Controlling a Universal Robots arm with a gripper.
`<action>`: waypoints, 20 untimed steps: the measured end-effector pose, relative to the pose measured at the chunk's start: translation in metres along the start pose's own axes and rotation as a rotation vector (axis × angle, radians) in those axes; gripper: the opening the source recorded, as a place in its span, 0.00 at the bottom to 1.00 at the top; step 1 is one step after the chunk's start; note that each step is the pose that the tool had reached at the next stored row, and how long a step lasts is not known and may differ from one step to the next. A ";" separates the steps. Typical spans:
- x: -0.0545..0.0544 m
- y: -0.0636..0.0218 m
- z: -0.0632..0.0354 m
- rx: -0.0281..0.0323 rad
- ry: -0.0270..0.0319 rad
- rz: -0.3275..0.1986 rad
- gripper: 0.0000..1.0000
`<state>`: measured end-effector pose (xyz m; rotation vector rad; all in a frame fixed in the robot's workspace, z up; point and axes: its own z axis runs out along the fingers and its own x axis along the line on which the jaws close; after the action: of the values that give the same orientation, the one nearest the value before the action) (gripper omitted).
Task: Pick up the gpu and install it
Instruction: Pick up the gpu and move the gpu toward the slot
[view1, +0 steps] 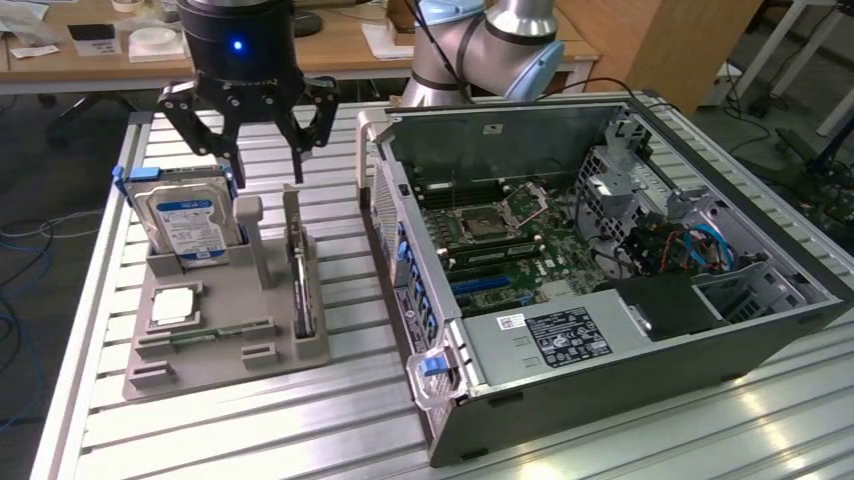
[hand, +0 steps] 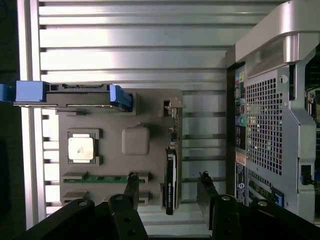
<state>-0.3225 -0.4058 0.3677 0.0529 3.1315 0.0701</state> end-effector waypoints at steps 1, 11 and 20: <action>0.000 0.0000 0.0006 0.0000 0.0000 0.000 0.59; 0.000 -0.0003 0.0071 -0.0001 0.0000 0.000 0.59; 0.000 -0.0006 0.0120 -0.0001 0.0000 0.000 0.59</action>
<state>-0.3224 -0.4058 0.3557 0.0529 3.1315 0.0702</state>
